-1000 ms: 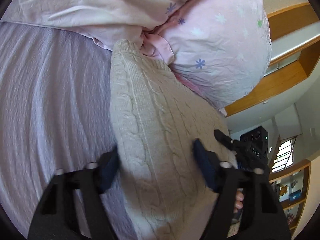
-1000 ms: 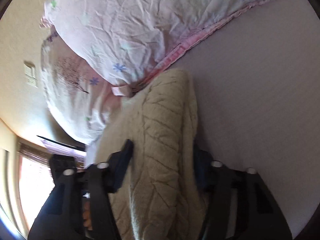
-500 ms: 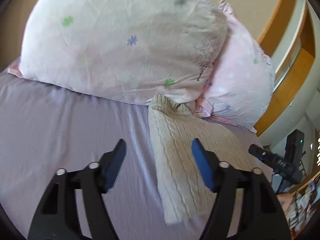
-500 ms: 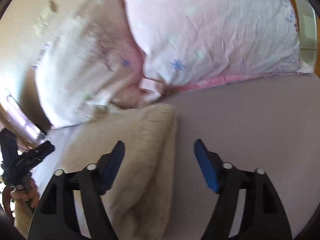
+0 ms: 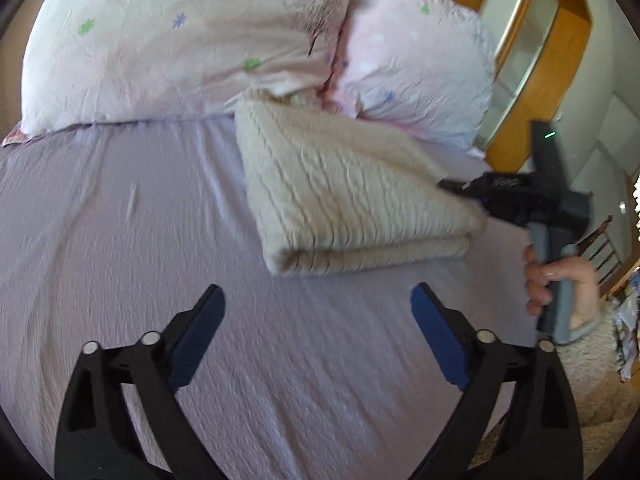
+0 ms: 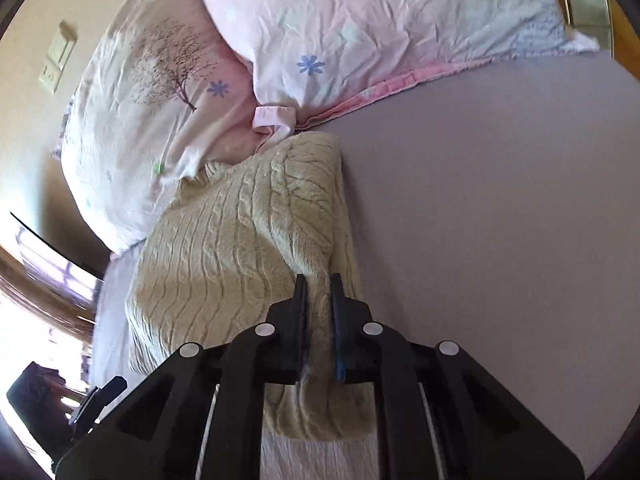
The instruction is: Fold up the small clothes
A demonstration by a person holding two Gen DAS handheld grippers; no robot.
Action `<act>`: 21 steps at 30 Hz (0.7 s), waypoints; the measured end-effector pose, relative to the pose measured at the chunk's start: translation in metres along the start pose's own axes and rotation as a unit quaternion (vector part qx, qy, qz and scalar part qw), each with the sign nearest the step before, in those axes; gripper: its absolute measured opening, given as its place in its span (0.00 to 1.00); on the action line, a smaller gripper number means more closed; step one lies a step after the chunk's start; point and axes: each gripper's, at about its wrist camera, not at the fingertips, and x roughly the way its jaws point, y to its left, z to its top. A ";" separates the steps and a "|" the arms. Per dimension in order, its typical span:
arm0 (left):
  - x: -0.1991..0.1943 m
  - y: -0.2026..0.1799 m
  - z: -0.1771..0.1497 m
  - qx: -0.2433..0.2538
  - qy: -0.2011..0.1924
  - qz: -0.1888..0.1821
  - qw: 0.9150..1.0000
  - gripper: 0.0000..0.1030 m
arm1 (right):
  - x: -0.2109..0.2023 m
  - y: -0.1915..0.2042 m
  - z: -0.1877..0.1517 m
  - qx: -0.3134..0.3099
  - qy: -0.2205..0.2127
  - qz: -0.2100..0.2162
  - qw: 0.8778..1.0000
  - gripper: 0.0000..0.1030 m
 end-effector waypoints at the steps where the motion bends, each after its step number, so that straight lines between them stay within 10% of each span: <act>1: 0.004 -0.001 -0.002 -0.001 0.003 0.015 1.000 0.97 | -0.009 0.005 -0.007 -0.013 -0.013 -0.019 1.000 0.16; 6: 0.021 -0.006 -0.005 -0.006 0.019 0.103 0.995 0.98 | -0.042 0.009 -0.050 -0.042 -0.041 -0.039 0.998 0.81; 12: 0.046 -0.013 -0.004 0.008 0.059 0.170 0.984 0.98 | -0.030 0.025 -0.087 -0.114 0.009 -0.064 0.991 0.89; 21: 0.047 -0.014 -0.003 -0.006 0.040 0.178 0.983 0.98 | -0.005 0.053 -0.107 -0.193 0.025 -0.139 0.971 0.99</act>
